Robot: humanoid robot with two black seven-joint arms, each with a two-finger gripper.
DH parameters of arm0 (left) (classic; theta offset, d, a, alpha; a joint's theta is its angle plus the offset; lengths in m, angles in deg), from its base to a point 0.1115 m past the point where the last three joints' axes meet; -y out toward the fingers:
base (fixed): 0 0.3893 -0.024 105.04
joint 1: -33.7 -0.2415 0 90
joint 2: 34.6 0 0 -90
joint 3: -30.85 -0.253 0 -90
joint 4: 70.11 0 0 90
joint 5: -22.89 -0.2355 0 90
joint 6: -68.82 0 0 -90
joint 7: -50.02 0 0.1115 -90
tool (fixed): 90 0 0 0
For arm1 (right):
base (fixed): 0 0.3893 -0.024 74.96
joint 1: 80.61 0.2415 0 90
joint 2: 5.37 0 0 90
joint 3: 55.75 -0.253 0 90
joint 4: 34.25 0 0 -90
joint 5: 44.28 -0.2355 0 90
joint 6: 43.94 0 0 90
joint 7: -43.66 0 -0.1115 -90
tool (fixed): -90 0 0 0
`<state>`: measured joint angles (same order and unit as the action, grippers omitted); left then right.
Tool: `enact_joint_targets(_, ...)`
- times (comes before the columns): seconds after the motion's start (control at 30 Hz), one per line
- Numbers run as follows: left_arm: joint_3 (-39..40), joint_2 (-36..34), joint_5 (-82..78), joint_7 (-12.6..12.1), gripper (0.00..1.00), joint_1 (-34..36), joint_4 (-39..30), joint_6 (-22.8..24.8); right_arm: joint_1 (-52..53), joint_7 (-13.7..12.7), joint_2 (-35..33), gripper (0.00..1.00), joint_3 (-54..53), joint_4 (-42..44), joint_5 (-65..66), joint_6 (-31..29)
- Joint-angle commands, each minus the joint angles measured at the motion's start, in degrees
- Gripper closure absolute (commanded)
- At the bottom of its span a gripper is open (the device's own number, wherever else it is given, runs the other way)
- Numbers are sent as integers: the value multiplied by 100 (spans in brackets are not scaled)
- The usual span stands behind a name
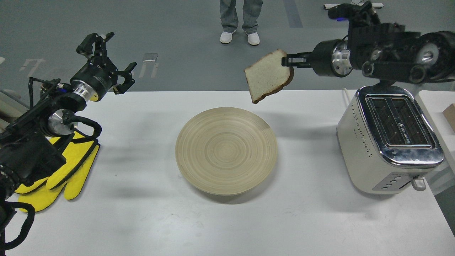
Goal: Put bread in toaster with right arm
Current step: 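Lift the bread slice off the plate and raise it above the toaster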
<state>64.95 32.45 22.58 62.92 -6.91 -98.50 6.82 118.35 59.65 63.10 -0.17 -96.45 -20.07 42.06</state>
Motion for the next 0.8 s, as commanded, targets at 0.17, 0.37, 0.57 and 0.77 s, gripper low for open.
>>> enact_joint_targets(0.17,0,1,4,1,0,0,0,0,828,18,-1335,100,243,-21,2094,-110)
enact_joint_targets(0.37,0,1,4,1,0,0,0,0,1259,45,-2012,100,234,-21,2703,-601)
enact_joint_targets(0.57,0,1,4,1,0,-9,0,0,1532,18,-2048,100,225,-21,2694,-717)
enact_joint_targets(0.77,0,1,-4,1,0,-9,0,0,1585,1,-2039,100,182,-21,2685,-717)
